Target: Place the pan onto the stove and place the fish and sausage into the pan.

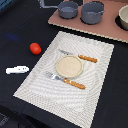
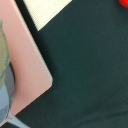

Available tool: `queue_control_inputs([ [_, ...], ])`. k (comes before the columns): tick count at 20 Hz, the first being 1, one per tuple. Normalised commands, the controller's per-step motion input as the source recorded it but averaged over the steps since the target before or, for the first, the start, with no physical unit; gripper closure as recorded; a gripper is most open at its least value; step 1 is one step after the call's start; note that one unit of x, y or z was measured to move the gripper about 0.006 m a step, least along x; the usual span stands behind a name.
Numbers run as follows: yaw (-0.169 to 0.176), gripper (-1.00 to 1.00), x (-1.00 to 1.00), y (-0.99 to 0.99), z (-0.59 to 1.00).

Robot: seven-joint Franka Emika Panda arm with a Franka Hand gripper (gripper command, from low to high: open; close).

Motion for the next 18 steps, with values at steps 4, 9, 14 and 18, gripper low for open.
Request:
queue_control_inputs([
  [4,0.002,-1.00,0.00,-0.97,0.00],
  [9,0.093,-1.00,0.07,-0.84,-0.14],
  [14,0.172,-1.00,0.16,-0.76,-0.12],
  [18,0.188,-1.00,0.18,-0.73,-0.16],
])
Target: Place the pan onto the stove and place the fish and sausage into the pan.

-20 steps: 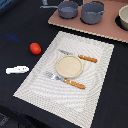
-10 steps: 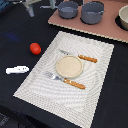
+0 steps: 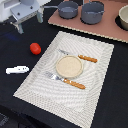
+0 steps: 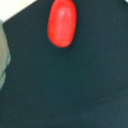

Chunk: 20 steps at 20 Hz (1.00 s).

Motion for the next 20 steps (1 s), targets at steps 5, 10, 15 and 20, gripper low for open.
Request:
queue_control_inputs([
  [5,0.176,-1.00,0.22,-0.76,-0.12],
  [10,0.140,-1.00,0.28,-0.73,-0.28],
  [15,0.076,-1.00,0.04,-0.36,-0.51],
  [20,0.048,-1.00,0.00,-0.17,-0.48],
])
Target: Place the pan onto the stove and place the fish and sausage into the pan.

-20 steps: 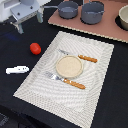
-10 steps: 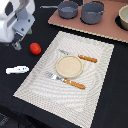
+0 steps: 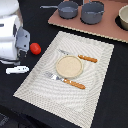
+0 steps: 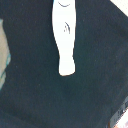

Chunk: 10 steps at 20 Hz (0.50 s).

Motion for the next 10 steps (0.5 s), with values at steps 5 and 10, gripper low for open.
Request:
queue_control_inputs([
  [5,0.028,-1.00,0.00,-0.19,-0.45],
  [10,0.014,-1.00,0.02,-0.18,-0.45],
])
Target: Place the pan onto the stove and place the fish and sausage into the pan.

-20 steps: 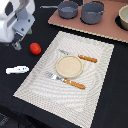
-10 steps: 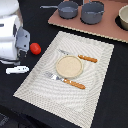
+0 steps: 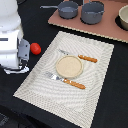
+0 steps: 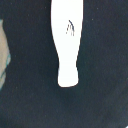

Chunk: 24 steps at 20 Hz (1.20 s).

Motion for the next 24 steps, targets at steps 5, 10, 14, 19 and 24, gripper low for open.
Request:
queue_control_inputs([
  [5,0.010,-1.00,0.00,-0.15,-0.45],
  [10,0.018,-1.00,0.00,0.00,-0.33],
  [14,0.021,1.00,0.00,0.00,-0.22],
  [19,0.020,1.00,0.00,0.00,-0.16],
  [24,0.018,1.00,0.00,0.00,-0.16],
])
